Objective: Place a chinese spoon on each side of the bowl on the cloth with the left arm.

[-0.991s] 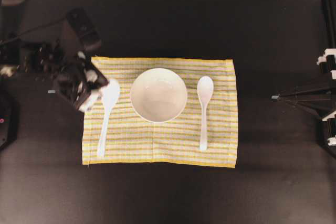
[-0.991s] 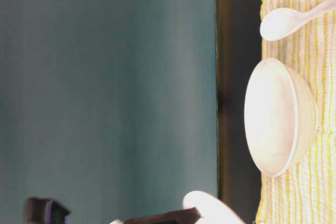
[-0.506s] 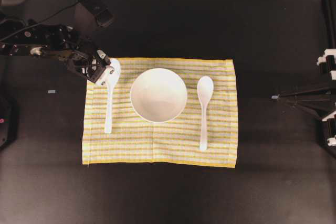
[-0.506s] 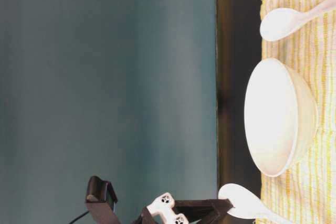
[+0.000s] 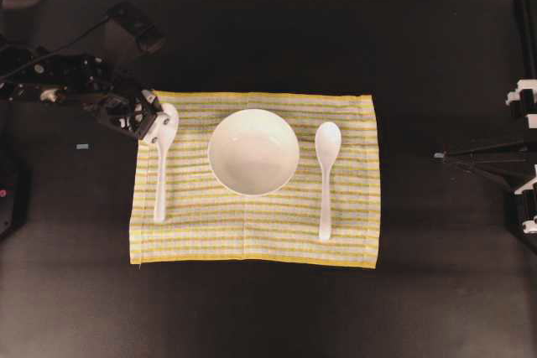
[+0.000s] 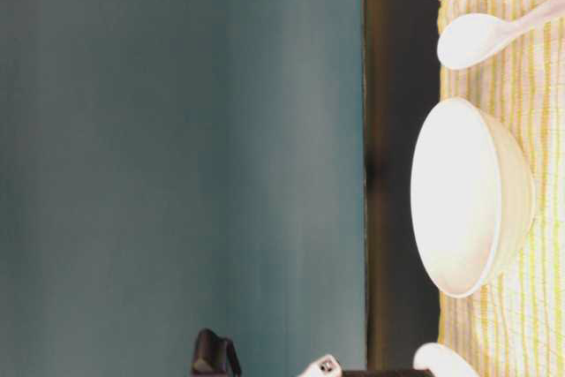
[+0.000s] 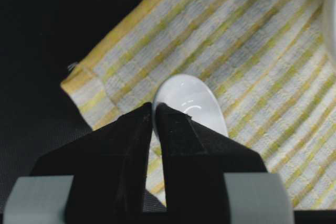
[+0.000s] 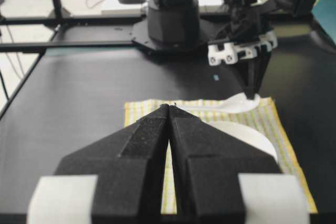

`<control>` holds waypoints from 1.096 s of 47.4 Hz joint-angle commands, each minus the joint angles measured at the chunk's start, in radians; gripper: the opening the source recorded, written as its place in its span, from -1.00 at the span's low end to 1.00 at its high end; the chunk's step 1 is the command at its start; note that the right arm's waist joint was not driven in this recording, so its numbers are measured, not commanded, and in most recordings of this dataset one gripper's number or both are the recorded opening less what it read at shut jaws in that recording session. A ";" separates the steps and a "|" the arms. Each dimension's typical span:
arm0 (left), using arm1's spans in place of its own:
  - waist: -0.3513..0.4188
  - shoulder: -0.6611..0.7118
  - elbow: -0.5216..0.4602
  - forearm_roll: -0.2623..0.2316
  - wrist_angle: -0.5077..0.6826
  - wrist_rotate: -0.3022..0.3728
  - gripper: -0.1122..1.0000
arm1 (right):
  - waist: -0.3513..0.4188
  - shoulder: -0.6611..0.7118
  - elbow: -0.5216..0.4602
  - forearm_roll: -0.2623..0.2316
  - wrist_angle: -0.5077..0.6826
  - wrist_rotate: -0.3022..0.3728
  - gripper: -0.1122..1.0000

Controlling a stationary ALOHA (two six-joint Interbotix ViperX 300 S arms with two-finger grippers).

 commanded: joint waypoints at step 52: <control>-0.327 -0.735 0.221 0.003 -0.124 0.003 0.74 | 0.000 0.003 0.021 0.002 0.032 -0.008 -0.81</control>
